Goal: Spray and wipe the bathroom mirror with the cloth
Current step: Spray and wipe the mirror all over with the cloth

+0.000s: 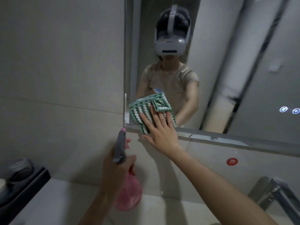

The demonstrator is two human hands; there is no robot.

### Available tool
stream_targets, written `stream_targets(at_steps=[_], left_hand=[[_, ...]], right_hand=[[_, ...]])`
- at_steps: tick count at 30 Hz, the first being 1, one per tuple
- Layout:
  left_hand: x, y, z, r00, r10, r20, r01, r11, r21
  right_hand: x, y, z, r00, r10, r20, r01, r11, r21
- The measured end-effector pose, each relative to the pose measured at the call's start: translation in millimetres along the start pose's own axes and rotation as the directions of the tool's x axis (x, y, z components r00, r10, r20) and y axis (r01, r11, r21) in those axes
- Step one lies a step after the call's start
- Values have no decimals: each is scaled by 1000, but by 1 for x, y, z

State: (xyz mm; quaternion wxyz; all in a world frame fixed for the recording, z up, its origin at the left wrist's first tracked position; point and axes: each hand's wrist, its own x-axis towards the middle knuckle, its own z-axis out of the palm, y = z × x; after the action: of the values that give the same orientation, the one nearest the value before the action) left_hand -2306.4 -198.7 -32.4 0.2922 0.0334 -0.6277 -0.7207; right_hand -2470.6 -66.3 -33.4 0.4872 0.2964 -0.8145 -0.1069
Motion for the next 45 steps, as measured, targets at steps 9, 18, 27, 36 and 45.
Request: stream_targets(at_steps=[9, 18, 27, 36, 45], left_hand=[[-12, 0, -9, 999, 25, -31, -22, 994, 103], [-21, 3, -20, 1000, 10, -2, -10, 991, 137], [-33, 2, -6, 999, 25, 38, -30, 992, 120], [-49, 8, -7, 997, 35, 66, -41, 995, 90], [-74, 18, -18, 994, 26, 106, -41, 988, 147]], right_hand=[[-8, 21, 1, 994, -107, 2, 105, 981, -164], [-24, 14, 3, 990, -74, -122, 54, 986, -160], [-28, 18, -6, 987, -95, -133, 94, 995, -12], [-44, 10, -26, 995, -52, -79, 69, 972, 225], [-73, -11, -71, 993, -13, 114, -28, 938, 344]])
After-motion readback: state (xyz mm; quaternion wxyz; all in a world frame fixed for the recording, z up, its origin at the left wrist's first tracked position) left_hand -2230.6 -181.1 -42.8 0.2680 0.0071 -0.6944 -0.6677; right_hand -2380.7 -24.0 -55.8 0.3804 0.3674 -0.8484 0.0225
